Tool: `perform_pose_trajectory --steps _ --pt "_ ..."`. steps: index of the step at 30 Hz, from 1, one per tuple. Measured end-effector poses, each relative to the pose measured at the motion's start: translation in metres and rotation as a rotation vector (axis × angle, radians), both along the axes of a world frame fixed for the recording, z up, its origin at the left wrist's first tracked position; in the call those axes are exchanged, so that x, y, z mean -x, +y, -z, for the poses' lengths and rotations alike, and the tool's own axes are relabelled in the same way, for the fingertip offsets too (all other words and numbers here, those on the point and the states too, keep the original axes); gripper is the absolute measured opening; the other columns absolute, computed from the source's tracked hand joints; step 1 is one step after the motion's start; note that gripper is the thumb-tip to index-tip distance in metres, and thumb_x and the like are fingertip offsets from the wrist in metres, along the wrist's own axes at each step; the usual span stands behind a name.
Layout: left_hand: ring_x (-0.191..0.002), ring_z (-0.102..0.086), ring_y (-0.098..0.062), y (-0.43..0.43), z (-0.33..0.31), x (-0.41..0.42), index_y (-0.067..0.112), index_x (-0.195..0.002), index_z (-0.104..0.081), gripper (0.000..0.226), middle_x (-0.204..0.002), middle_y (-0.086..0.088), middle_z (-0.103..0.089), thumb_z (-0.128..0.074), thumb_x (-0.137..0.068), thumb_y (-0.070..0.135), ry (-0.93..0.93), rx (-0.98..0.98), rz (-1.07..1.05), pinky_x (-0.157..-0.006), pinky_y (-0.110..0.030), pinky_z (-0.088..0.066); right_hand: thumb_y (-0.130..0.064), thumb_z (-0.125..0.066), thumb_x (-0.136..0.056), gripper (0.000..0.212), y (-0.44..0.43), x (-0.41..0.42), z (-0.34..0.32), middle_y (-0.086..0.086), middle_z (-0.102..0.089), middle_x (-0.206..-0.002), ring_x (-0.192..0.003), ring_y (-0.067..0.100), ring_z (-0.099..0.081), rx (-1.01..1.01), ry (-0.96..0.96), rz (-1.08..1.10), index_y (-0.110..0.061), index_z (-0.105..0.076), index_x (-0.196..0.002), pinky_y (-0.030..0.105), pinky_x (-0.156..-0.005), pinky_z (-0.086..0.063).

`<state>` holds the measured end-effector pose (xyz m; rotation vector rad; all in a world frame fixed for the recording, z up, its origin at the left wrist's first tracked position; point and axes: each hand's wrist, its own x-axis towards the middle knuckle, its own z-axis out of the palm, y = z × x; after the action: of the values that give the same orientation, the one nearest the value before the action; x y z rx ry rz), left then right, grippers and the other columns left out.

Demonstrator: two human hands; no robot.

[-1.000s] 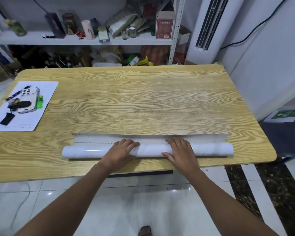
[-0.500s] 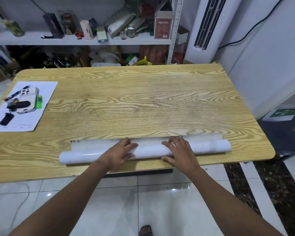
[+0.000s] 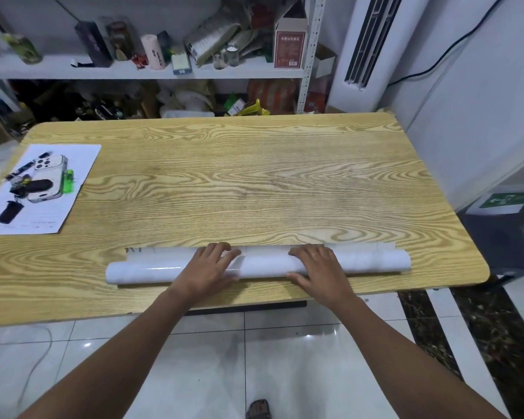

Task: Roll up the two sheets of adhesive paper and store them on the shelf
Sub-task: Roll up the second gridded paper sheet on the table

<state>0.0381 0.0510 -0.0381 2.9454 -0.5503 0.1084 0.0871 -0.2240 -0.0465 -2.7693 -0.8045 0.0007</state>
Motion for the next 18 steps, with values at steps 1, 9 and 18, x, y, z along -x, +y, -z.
perform_pose_trajectory --steps 1,9,18 --pt "-0.091 -0.046 -0.021 -0.001 0.001 0.0 0.021 -0.111 -0.048 0.049 -0.101 -0.005 -0.06 -0.068 -0.073 0.046 -0.022 -0.011 0.017 -0.07 -0.033 -0.05 -0.061 -0.034 -0.083 0.055 0.0 0.0 0.0 -0.002 -0.06 -0.112 -0.1 0.022 -0.053 -0.006 -0.002 0.002 -0.024 -0.056 -0.117 0.035 -0.092 -0.039" --pt "-0.091 -0.041 -0.018 -0.005 0.006 -0.001 0.022 -0.11 -0.046 0.077 -0.099 -0.002 -0.057 -0.088 -0.046 0.018 -0.022 -0.058 0.024 -0.071 -0.031 -0.048 -0.057 -0.028 -0.087 0.057 0.005 -0.004 -0.001 0.004 -0.056 -0.108 -0.093 0.026 -0.052 -0.009 0.006 0.041 -0.02 -0.06 -0.117 0.037 -0.091 -0.038" --pt "-0.093 -0.042 -0.017 -0.002 0.006 -0.008 0.017 -0.119 -0.043 0.079 -0.1 -0.002 -0.061 -0.086 -0.053 0.022 -0.032 -0.027 0.026 -0.072 -0.031 -0.049 -0.048 -0.031 -0.089 0.048 0.011 -0.006 -0.001 0.003 -0.06 -0.102 -0.087 0.025 -0.054 0.052 -0.125 0.1 -0.02 -0.064 -0.108 0.039 -0.082 -0.046"
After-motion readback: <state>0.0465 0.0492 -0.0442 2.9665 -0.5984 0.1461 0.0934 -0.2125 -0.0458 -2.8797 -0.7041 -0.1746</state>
